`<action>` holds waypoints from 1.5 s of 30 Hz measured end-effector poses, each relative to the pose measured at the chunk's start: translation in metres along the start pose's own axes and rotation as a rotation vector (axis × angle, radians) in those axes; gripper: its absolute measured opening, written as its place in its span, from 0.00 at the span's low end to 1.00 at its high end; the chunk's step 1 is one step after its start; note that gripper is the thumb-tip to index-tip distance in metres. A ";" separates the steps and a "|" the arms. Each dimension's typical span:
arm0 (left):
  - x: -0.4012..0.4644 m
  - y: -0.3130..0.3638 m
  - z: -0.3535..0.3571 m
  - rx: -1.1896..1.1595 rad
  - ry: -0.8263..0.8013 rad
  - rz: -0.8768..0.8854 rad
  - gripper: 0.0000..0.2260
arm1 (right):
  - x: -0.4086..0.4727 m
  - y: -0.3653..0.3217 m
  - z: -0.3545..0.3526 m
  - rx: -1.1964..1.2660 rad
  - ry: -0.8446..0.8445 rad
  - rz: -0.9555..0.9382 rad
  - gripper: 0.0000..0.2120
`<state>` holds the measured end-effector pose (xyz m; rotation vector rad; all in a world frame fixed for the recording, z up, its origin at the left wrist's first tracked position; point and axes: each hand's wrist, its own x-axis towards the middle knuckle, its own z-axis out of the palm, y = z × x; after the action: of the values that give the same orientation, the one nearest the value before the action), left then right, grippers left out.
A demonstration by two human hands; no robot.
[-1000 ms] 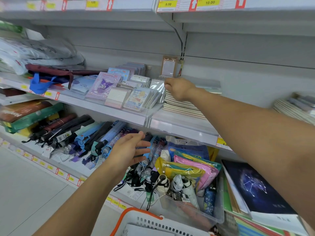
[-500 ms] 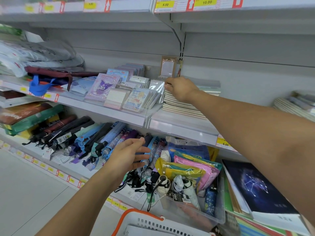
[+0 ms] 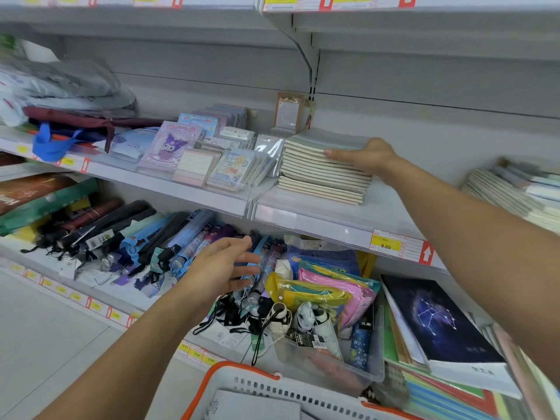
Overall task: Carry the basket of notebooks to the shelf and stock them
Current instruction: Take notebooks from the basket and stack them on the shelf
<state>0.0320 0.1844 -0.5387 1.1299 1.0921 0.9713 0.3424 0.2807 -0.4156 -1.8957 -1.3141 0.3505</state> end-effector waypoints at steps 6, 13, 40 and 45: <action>-0.003 -0.003 0.000 0.034 0.001 -0.009 0.11 | -0.008 -0.004 0.006 -0.143 0.052 -0.098 0.33; -0.013 -0.004 -0.004 0.089 -0.021 -0.013 0.11 | -0.016 -0.003 0.008 -0.255 0.183 -0.130 0.36; -0.029 -0.063 -0.028 1.317 -0.602 -0.441 0.17 | -0.339 0.197 0.237 -0.306 -0.501 0.442 0.34; -0.029 -0.063 -0.027 1.285 -0.553 -0.375 0.20 | -0.385 0.225 0.254 -0.048 -0.486 0.657 0.39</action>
<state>0.0025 0.1507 -0.5981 1.9246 1.3722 -0.4904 0.1725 0.0193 -0.8231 -2.3417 -0.9412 1.1794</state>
